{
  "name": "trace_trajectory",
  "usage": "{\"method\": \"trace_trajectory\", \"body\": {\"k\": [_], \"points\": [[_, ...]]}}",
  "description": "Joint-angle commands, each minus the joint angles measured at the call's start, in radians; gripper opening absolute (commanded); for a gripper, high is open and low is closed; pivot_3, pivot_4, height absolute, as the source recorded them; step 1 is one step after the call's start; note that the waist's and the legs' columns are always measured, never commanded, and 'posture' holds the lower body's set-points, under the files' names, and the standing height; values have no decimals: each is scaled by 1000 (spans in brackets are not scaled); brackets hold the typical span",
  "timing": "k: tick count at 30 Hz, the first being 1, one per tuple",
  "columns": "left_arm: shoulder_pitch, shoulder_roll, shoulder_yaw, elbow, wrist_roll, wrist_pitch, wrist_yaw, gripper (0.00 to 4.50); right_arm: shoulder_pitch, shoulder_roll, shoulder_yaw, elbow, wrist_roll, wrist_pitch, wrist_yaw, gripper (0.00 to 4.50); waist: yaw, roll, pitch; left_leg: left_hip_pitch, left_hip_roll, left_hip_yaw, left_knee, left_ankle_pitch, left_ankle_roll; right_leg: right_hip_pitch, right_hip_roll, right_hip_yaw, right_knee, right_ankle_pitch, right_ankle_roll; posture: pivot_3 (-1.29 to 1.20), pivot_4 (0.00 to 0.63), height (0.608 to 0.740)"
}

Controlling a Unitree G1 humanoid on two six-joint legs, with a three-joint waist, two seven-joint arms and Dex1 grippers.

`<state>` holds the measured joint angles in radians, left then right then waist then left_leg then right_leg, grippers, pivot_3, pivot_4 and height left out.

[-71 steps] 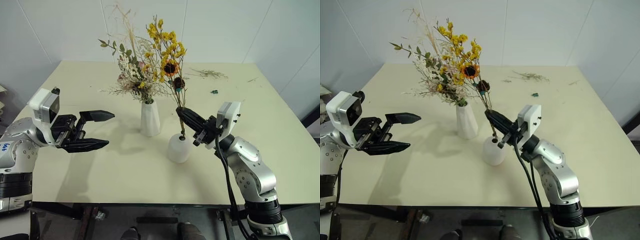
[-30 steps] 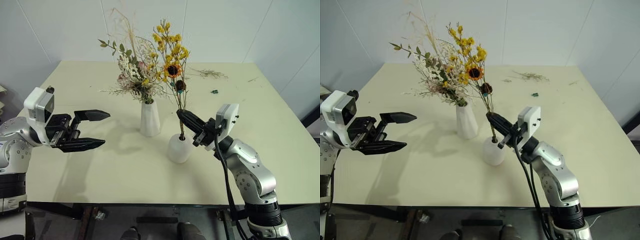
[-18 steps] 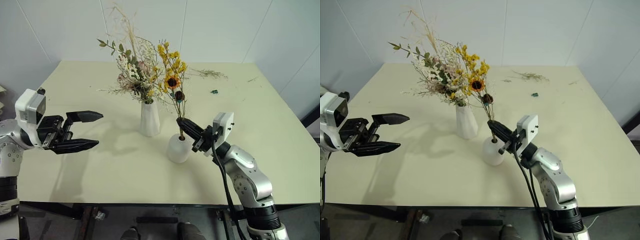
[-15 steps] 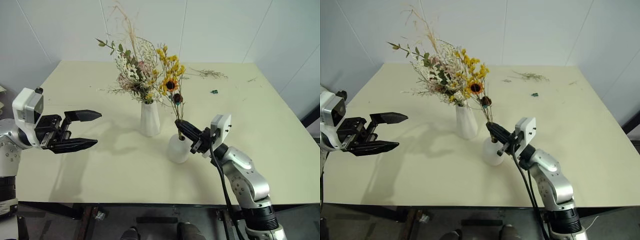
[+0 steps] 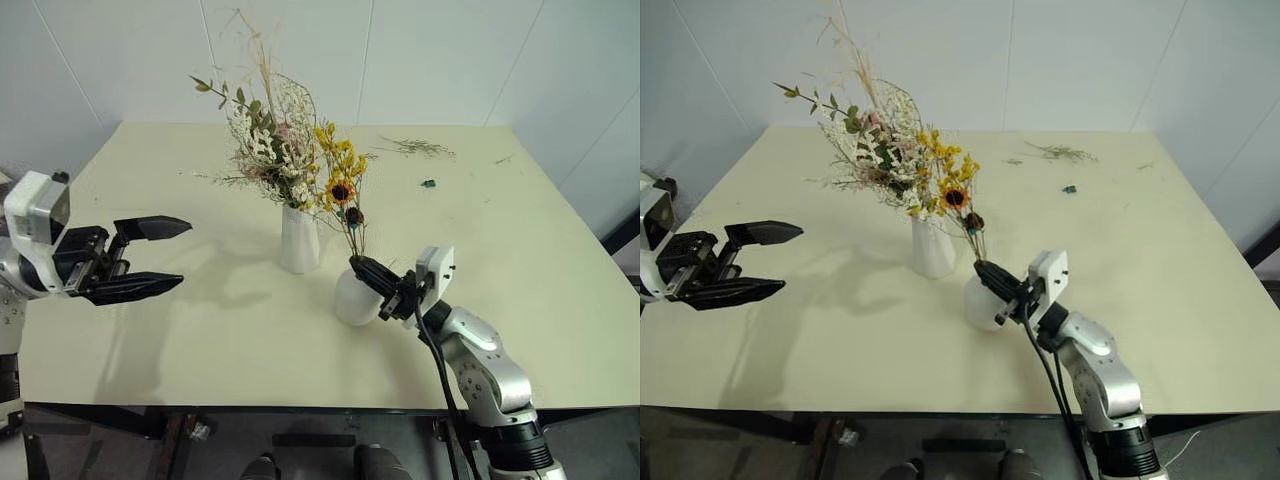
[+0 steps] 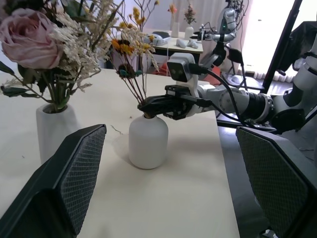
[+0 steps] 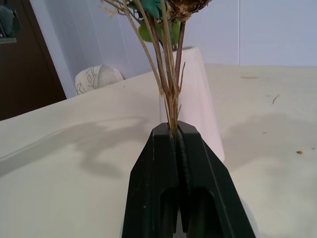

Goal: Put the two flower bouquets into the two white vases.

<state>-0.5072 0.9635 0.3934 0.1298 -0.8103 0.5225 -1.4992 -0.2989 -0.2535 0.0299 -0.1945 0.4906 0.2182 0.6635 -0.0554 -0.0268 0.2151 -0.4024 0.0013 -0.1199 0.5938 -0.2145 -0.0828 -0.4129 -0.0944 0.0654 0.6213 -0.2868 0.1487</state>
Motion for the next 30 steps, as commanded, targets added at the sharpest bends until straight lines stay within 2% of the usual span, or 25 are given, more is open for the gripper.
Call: {"method": "trace_trajectory", "body": {"k": [1, 2, 5, 11, 16, 21, 25, 30], "points": [[-6, 22, 34, -5, -14, -1, -5, 4500, 3, -8, -24, -49, 14, -8, 0, 52, 0, 0, 0, 0, 0, 0, 0, 0, 0, 0, 0, 0, 0, 0, 0, 0, 150, 740], [-8, 22, 32, -4, -12, -2, -4, 4500, 3, -8, -26, -50, 17, -6, 0, 52, 0, 0, 0, 0, 0, 0, 0, 0, 0, 0, 0, 0, 0, 0, 0, 0, 150, 740], [-13, 18, 26, -2, -9, -6, -3, 4500, 4, -15, -31, -68, 27, 8, -3, 699, 1, 0, 0, 0, 0, 0, 0, 0, 0, 0, 0, 0, 0, 0, 0, 0, 150, 740], [-26, 4, 11, 5, -4, -14, 0, 4500, 28, -68, -49, -148, 47, 54, 5, 2770, 2, 0, 0, 0, 0, 0, 0, 0, 0, 0, 0, 0, 0, 0, 0, 0, 150, 740], [-47, -19, -13, 24, 6, -25, 0, 4500, 66, -201, -107, -262, 105, 148, 29, 4425, 6, 0, 0, 0, 0, 0, 0, 0, 0, 0, 0, 0, -1, 0, 0, 0, 150, 740], [-58, -44, -33, 36, 18, -39, 4, 4500, 111, -371, -192, -292, 135, 214, 92, 4470, 13, 0, 0, 0, 0, 0, 0, 0, 0, 1, 0, 0, -1, 0, -1, 0, 150, 740], [-79, -50, -40, 99, 36, -67, -16, 4500, 161, -541, -322, -272, 165, 262, 184, 4470, 20, 0, 0, -1, 0, 0, 0, 0, 0, 0, 0, 0, -2, -1, -1, 0, 150, 740], [-187, -36, -96, 325, 130, -160, -69, 4500, 189, -749, -476, -150, 187, 286, 373, 4470, 27, 0, 0, 0, 0, 1, 2, 0, 1, 1, 0, 0, -3, -1, -2, 0, 150, 740]]}}
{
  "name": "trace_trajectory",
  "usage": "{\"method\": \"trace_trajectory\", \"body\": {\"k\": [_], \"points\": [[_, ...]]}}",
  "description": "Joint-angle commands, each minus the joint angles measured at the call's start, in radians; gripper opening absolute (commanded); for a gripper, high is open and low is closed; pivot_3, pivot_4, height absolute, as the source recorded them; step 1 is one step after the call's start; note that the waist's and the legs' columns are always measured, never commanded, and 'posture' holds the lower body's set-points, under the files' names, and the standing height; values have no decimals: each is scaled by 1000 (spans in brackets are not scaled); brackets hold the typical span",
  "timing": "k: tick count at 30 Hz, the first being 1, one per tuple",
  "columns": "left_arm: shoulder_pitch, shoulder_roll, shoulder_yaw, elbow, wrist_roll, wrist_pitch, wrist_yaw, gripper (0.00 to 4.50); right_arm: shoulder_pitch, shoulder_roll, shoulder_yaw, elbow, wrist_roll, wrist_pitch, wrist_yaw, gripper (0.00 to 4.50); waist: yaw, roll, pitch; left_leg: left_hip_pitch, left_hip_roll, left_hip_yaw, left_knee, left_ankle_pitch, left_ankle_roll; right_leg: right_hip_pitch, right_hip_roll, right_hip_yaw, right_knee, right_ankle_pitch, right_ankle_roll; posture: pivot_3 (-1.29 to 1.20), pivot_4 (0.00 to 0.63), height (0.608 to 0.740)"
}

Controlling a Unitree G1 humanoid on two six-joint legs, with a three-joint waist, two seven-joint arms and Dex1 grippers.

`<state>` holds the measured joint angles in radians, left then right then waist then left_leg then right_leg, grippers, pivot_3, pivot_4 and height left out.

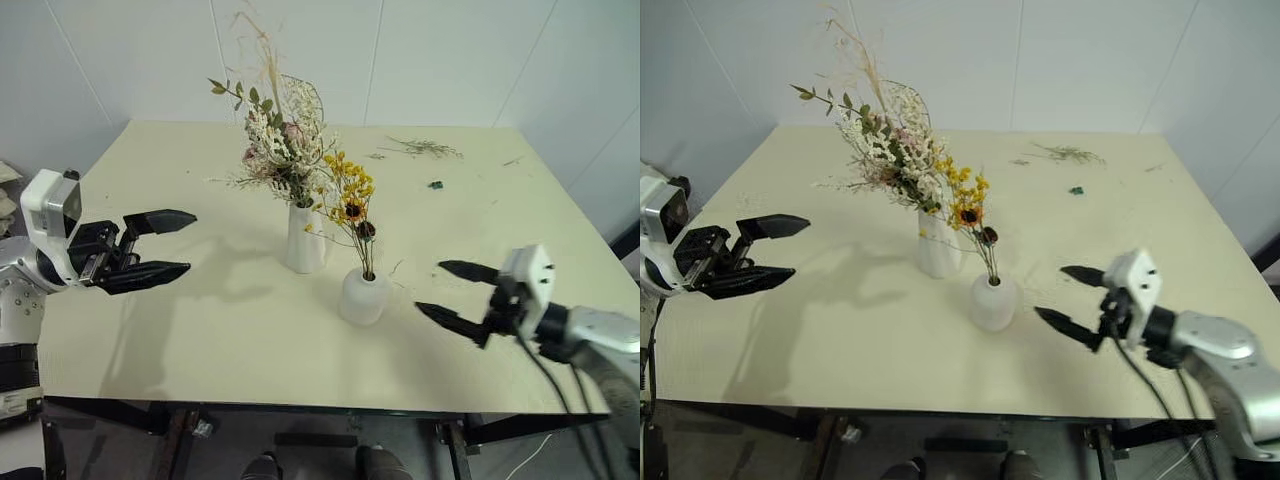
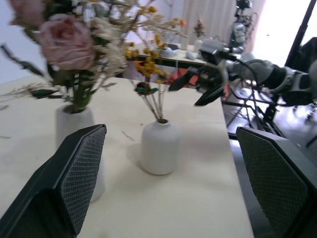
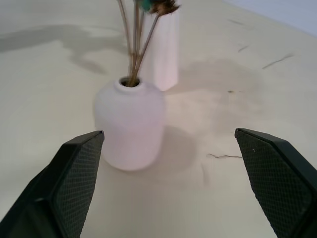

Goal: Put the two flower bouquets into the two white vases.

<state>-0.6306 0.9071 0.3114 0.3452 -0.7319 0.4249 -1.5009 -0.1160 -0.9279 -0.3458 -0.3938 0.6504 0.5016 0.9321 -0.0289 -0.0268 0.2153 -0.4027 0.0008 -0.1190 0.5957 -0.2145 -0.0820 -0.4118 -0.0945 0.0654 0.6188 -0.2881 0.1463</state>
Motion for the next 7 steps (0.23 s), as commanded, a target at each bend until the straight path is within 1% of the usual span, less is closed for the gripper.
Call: {"method": "trace_trajectory", "body": {"k": [1, 4, 7], "points": [[-84, 26, -20, 153, 68, -81, -75, 4500, 2, -93, -119, 77, 32, -1, 128, 4470, 1, 0, 0, 0, 0, 0, 1, 0, 0, 1, 0, 0, -1, 0, -1, 0, 150, 740], [-126, 33, -23, 239, 94, -115, -85, 4500, -14, -112, -152, 137, 30, -23, 167, 4470, -2, -1, 0, 0, 0, 0, 1, 0, 0, 2, 0, 0, -3, -1, -2, 0, 150, 740], [-157, 39, -25, 299, 110, -138, -91, 4500, -26, -119, -162, 149, 21, -32, 191, 4470, -2, -1, 0, -1, 0, 1, 1, 0, 0, 2, 0, 0, -3, 2, 3, 0, 150, 740]]}}
